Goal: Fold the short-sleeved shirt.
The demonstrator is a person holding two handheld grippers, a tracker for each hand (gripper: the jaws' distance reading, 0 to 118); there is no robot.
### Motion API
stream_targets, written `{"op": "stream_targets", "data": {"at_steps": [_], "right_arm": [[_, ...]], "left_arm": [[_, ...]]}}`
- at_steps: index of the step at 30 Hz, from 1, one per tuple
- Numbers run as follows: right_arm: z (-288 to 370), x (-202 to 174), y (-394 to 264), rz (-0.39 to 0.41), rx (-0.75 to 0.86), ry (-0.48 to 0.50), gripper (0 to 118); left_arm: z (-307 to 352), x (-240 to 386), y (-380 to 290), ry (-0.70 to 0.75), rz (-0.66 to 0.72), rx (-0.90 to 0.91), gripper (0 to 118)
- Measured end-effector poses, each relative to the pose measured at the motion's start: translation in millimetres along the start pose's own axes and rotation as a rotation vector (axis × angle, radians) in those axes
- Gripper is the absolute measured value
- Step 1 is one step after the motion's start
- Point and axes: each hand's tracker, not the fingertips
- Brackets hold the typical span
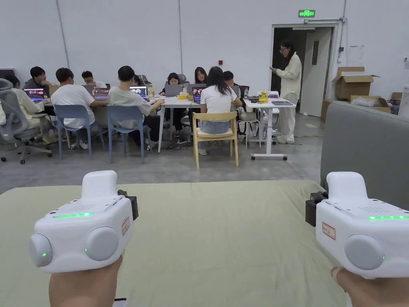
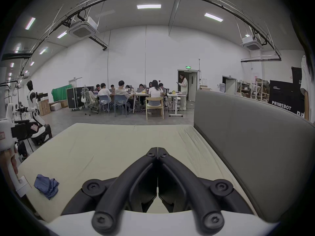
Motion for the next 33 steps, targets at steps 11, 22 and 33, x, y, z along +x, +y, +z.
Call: {"op": "stream_targets", "data": {"at_steps": [11,22,33], "right_arm": [[-0.9,-12.8,4.4,0.012,0.018,0.009,2],[1.1,-12.6,6.2,-0.027,0.034,-0.001,118],[-7.4,-21.1,6.3,0.005,0.028,0.012,118]], "left_arm": [[-0.9,-3.6,-2.7,0.0,0.01,-0.005,0],[6.1,-7.9,-4.0,0.02,0.014,0.005,118],[2.4,-1.4,-0.1,0.02,-0.004,0.033,118]]}}
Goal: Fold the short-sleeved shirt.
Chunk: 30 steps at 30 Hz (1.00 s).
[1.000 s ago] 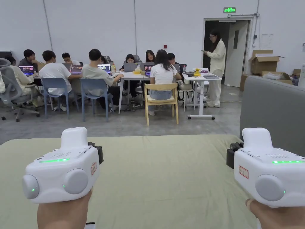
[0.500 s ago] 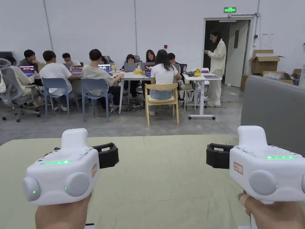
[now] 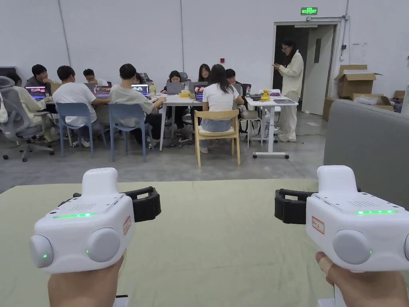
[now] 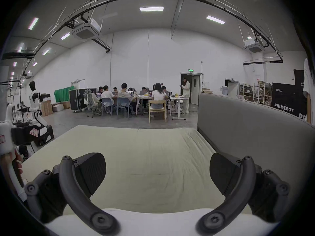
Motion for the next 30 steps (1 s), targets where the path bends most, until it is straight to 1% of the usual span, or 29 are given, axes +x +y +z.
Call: {"op": "stream_targets", "data": {"at_steps": [5,30], "right_arm": [[-1.3,-0.4,0.6,-0.011,0.002,0.002,118],[-0.5,-5.9,1.7,0.001,0.017,-0.006,118]], "left_arm": [[-1.0,0.6,2.6,-0.004,-0.023,0.016,118],[-1.1,0.2,3.0,-0.013,-0.033,0.01,118]]}}
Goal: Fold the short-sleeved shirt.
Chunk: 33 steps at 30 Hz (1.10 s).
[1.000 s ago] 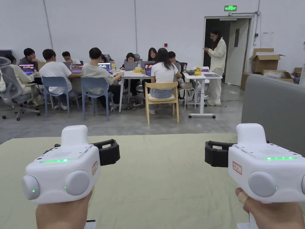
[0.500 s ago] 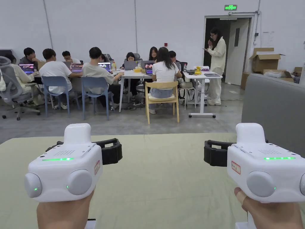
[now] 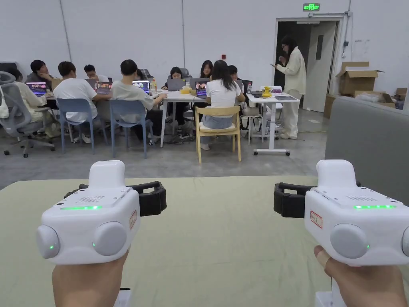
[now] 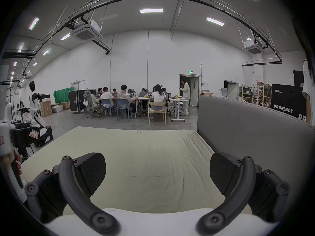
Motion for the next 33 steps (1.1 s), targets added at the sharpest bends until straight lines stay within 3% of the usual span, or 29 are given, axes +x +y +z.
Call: {"op": "stream_targets", "data": {"at_steps": [33], "right_arm": [[-0.5,-0.5,1.0,-0.004,0.014,-0.005,118]], "left_arm": [[-0.5,3.0,-0.3,0.006,-0.012,0.0,118]]}}
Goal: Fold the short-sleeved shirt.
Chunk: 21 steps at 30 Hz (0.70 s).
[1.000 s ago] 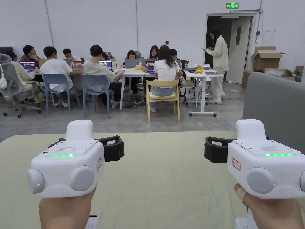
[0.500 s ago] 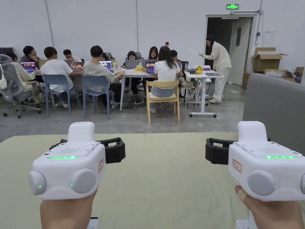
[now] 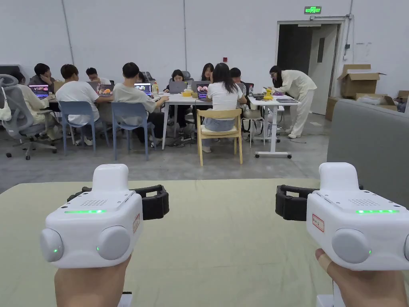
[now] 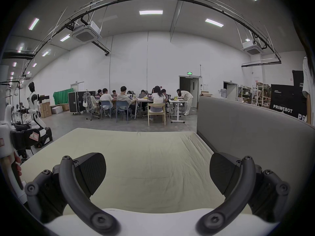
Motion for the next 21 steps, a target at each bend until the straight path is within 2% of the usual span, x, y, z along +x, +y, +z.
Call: {"op": "stream_targets", "data": {"at_steps": [12,18,21], "right_arm": [[1.7,-1.5,4.0,-0.006,-0.001,0.035,118],[0.9,-13.0,3.6,0.072,0.006,-0.033,118],[5.4,-6.1,5.8,-0.008,0.021,0.052,118]], "left_arm": [[0.2,-1.5,-0.4,-0.008,0.013,-0.005,118],[0.7,-1.3,0.8,-0.009,0.007,-0.002,118],[0.6,-1.3,1.8,-0.002,0.004,0.001,118]]}}
